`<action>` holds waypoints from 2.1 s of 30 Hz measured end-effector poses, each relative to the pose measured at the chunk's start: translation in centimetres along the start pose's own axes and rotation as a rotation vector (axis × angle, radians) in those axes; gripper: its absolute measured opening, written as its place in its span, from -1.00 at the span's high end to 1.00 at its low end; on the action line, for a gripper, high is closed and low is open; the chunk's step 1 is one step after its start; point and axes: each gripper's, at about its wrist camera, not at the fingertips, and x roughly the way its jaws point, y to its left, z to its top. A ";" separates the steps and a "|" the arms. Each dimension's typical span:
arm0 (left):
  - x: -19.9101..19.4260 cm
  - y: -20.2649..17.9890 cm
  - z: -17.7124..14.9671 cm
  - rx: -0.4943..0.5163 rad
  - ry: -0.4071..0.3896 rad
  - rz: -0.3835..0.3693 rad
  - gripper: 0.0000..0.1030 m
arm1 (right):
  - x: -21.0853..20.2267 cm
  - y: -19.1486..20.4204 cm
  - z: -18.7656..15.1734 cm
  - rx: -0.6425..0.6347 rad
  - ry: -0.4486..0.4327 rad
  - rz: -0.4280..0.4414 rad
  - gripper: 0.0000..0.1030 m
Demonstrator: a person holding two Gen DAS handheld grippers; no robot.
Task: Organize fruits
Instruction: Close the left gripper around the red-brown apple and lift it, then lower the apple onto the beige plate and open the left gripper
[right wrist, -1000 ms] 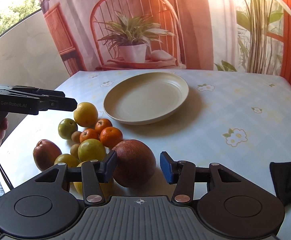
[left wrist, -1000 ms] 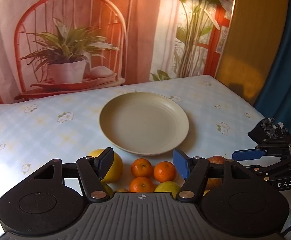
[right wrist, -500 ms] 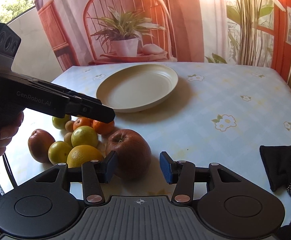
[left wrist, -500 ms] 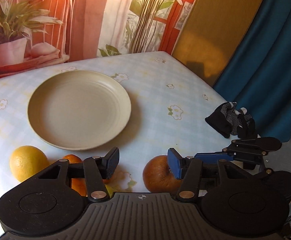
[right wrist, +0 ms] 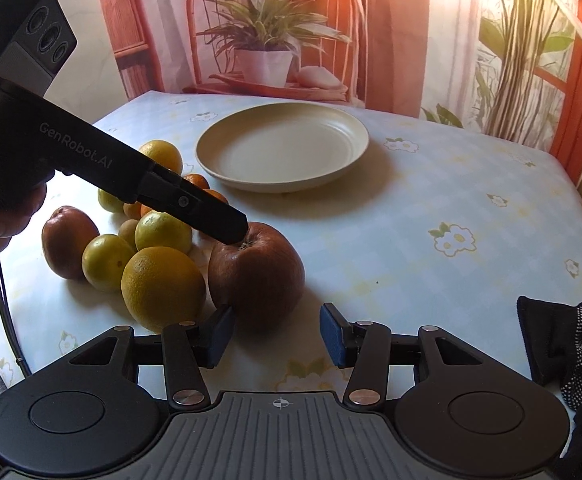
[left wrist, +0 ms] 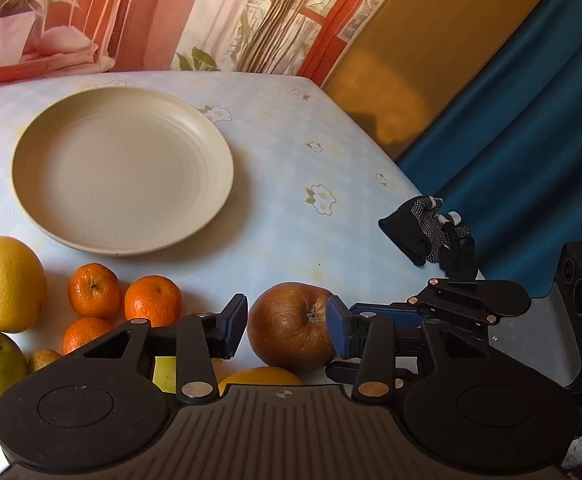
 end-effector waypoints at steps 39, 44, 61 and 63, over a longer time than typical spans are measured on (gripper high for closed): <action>0.5 2.2 1.5 -0.172 -0.073 -0.092 0.14 | 2.2 0.4 2.6 -0.072 -0.058 0.014 0.00; -1.7 3.6 3.1 -0.202 -0.134 -0.072 0.14 | 2.9 1.2 6.1 -0.138 -0.085 0.032 0.00; -4.1 10.2 7.9 -0.238 -0.185 0.114 0.15 | 13.1 4.0 15.0 -0.155 -0.079 0.092 0.00; -4.0 10.9 8.0 -0.246 -0.182 0.128 0.15 | 14.2 4.3 15.5 -0.157 -0.068 0.092 0.00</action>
